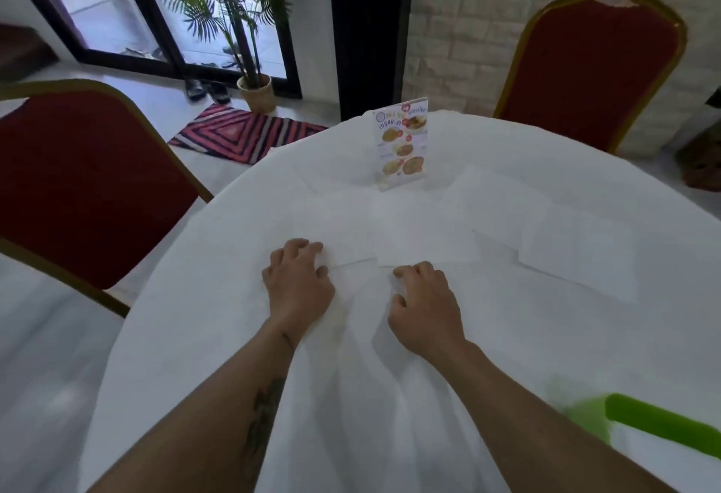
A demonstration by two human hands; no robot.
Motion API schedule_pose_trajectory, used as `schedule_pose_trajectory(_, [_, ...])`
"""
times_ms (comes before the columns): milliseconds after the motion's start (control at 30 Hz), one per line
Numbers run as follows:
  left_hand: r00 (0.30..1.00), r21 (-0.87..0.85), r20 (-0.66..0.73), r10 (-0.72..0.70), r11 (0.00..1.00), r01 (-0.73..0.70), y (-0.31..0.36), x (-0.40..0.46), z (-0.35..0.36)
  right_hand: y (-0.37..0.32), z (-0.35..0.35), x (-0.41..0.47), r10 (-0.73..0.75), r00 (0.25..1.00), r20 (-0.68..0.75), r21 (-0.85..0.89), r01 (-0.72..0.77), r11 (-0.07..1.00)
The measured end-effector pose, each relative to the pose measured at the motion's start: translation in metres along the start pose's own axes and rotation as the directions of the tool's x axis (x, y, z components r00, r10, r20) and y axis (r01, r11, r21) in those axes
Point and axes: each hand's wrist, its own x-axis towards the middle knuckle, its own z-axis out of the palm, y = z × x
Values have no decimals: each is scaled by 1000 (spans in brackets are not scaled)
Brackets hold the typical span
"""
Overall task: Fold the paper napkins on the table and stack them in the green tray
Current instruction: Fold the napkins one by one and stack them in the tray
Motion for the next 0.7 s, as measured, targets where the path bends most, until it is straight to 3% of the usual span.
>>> schedule_pose_trajectory(267, [998, -46, -68, 16, 999, -19, -7, 5, -4, 9, -4, 1, -24, 996, 84, 11, 23, 1000])
schedule_pose_trajectory(433, [998, -169, -63, -5, 986, -6, -17, -39, -18, -5, 1, -17, 42, 999, 31, 112, -45, 993])
schedule_pose_trajectory(567, [1000, -265, -6, -20, 964, 18, -31, -81, -29, -23, 7, -55, 320, 947, 27, 495, -291, 819])
schedule_pose_trajectory(700, [999, -308, 33, -10, 951, 20, -40, -115, -37, -39, 11, -82, 443, 888, 118, 643, -409, 648])
